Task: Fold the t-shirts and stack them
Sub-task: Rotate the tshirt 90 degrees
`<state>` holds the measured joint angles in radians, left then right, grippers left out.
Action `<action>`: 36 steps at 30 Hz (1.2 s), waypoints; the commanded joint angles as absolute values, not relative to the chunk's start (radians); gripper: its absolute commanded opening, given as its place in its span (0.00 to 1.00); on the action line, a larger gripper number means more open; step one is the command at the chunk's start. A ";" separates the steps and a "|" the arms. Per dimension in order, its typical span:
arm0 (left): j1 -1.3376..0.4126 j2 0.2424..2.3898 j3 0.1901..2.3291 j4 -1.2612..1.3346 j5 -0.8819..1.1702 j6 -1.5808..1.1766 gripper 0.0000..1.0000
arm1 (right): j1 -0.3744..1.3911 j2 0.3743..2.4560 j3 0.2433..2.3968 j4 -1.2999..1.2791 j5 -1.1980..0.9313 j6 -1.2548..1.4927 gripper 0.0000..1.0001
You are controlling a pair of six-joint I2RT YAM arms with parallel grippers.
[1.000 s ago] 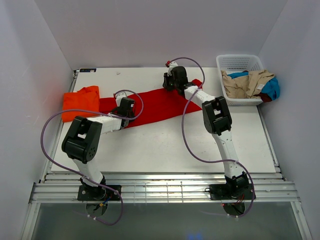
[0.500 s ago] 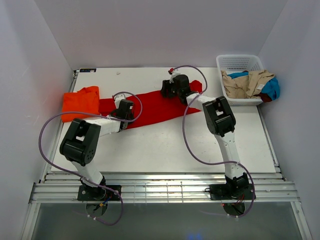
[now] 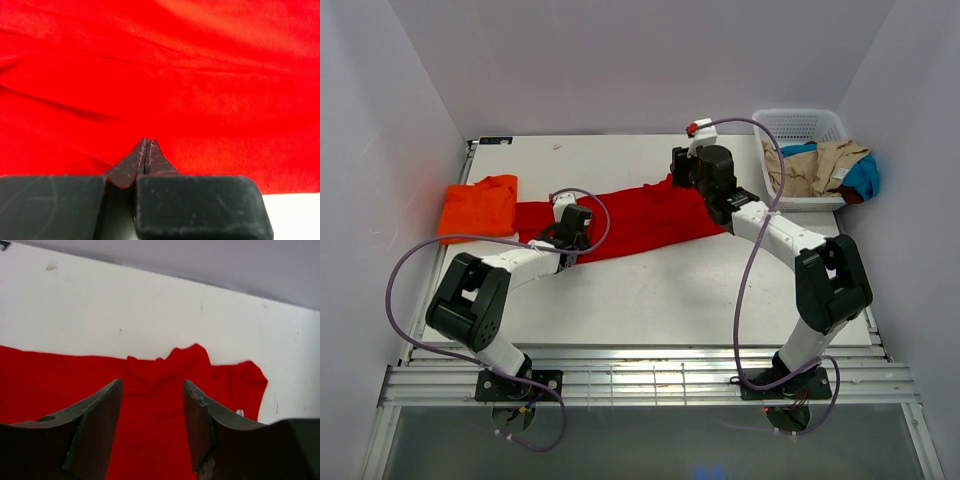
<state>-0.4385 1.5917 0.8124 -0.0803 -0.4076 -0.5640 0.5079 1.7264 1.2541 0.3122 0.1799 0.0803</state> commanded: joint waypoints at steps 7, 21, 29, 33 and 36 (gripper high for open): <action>-0.465 1.460 0.703 -0.051 -0.590 -0.583 0.00 | 0.523 1.762 1.132 0.049 0.388 0.120 0.08; -0.451 1.560 0.748 -0.103 -0.735 -0.538 0.00 | 0.522 1.894 1.177 0.003 0.426 0.187 0.08; -0.443 1.716 0.864 -0.251 -0.646 -0.571 0.00 | 0.515 1.988 1.264 -0.060 0.436 0.195 0.08; -0.446 1.747 0.859 -0.276 -0.529 -0.613 0.00 | 0.505 2.026 1.316 -0.098 0.454 0.202 0.08; -0.466 1.723 0.805 -0.265 -0.470 -0.664 0.00 | 0.497 2.045 1.359 -0.120 0.466 0.195 0.08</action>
<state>-0.4465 1.7138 0.8635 -0.2031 -0.6559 -0.5850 0.5106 2.0212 1.3071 -0.0799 0.4282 0.1829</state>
